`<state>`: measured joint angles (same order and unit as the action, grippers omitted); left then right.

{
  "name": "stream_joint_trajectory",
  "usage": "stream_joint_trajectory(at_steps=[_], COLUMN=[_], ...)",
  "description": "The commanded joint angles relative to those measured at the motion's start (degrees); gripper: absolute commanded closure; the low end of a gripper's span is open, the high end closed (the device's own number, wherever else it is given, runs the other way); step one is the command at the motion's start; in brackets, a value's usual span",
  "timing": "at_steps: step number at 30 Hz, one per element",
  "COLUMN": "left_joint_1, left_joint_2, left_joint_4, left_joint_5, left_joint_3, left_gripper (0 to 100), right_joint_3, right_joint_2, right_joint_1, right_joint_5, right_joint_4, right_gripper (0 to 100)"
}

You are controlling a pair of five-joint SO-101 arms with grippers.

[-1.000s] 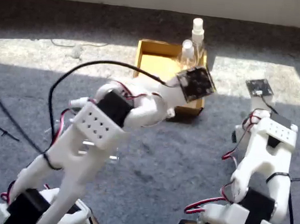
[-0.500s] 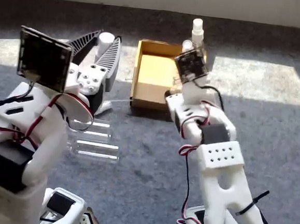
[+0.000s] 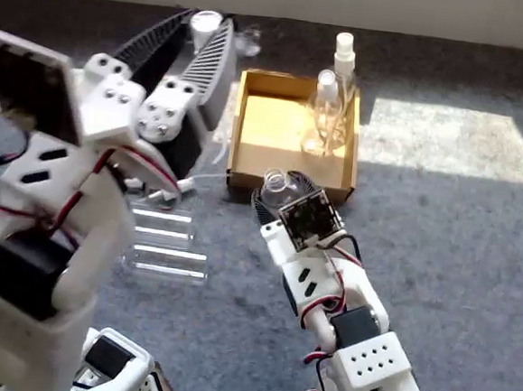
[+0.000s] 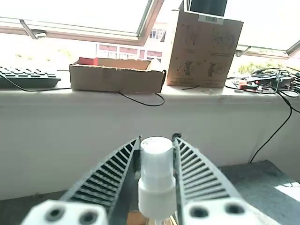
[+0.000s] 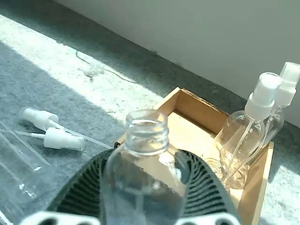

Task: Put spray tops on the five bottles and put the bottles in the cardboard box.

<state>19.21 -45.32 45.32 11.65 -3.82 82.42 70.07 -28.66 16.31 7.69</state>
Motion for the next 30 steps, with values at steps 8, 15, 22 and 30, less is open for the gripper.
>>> stream_joint_trajectory(at_steps=[8, 15, 22, 30], left_joint_1=[5.2, 7.1, 8.4, 5.6], left_joint_2=[16.1, 17.0, 16.0, 15.7], left_joint_4=[-3.0, -2.4, -0.6, -1.4], left_joint_5=[6.2, 8.6, 8.4, 8.4], left_joint_3=[9.8, 9.5, 6.8, 1.7], left_gripper=[98, 98, 98, 98], right_joint_3=[5.1, 5.2, 5.2, 5.0], right_joint_2=[13.3, 13.4, 13.4, 13.4], right_joint_1=[-2.0, -1.6, -1.6, -1.6], right_joint_5=[-0.6, -5.0, -5.3, -5.3], right_joint_4=[0.6, 2.3, 2.3, 2.3], right_gripper=[99.4, 99.4, 99.4, 99.4])
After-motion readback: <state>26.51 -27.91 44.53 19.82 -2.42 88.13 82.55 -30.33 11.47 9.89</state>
